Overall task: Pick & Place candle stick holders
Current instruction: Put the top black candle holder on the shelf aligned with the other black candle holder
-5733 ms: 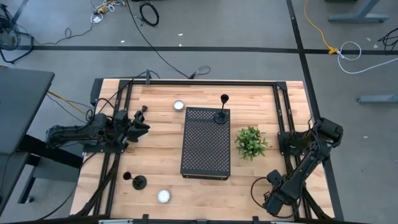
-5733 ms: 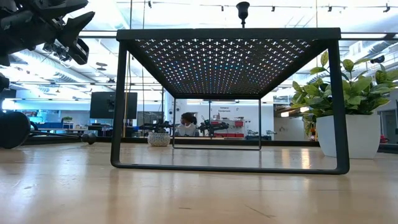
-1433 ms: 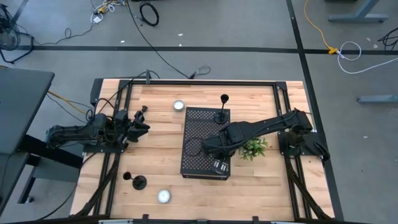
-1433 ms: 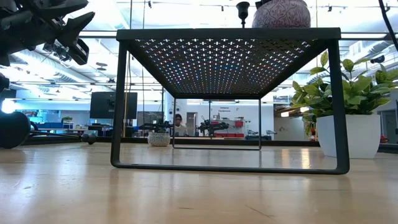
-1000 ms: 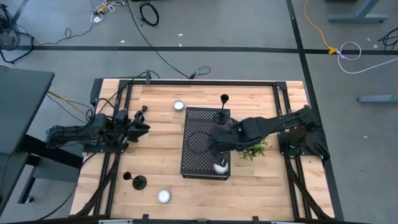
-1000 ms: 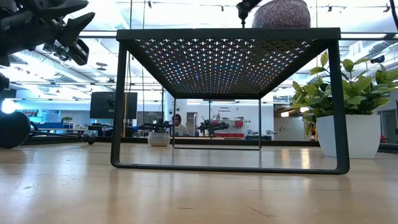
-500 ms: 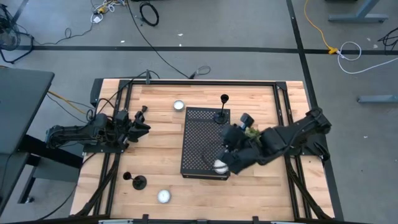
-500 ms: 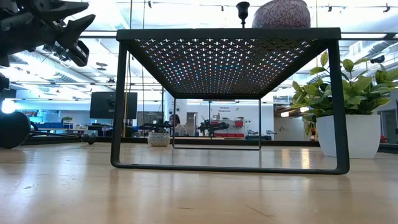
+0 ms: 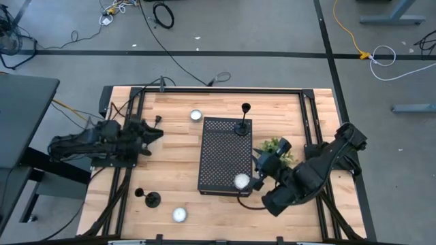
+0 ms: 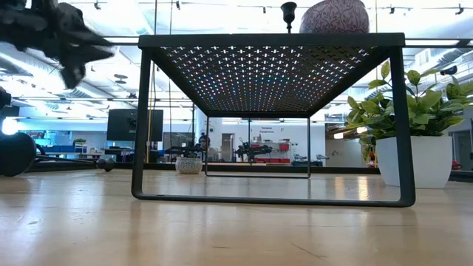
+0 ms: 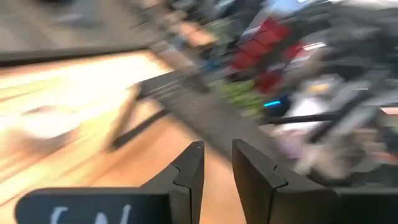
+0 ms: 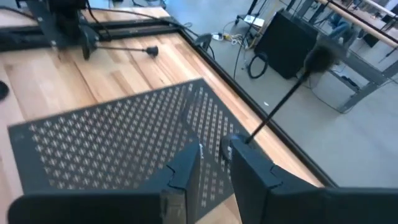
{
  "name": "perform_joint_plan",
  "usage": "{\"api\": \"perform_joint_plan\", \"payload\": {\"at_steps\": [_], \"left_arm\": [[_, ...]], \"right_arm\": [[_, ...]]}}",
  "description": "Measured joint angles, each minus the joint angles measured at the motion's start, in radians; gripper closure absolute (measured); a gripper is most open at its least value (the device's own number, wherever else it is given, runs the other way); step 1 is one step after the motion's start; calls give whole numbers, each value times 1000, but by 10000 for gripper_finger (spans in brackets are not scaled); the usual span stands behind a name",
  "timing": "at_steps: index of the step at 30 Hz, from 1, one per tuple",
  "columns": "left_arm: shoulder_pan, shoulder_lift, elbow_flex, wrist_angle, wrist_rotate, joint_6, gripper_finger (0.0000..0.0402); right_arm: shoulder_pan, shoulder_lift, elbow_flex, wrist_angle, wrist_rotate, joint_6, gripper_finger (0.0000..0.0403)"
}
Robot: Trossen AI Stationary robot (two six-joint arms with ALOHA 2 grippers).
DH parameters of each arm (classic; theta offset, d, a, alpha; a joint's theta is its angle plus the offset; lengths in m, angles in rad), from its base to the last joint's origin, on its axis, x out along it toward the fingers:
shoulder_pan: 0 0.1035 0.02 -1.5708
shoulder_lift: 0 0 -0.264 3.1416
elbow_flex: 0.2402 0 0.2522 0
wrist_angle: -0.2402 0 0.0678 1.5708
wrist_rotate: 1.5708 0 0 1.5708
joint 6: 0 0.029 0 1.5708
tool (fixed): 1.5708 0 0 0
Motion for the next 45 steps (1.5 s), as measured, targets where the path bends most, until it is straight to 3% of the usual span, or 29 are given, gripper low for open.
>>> {"api": "perform_joint_plan", "payload": {"at_steps": [3, 12, 19, 28, 35, 45], "left_arm": [[0, 52, 129, -187, -92, -75, 327], [0, 322, 449, -622, -125, -235, 353], [2, 576, 584, -912, -173, -299, 365], [88, 800, 586, -995, -88, -359, 365], [210, 899, 586, -1002, 63, -180, 356], [342, 988, 586, -996, 15, -71, 235]], "right_arm": [[16, 1, -85, 5, 4, 61, 317], [41, -1, -245, -9, 26, 231, 317], [59, -1, -261, 12, 60, 252, 317], [113, -1, -261, 74, 70, 200, 317], [156, -1, -261, 161, 71, 141, 317], [210, -1, -305, 296, 72, 51, 317]]}}
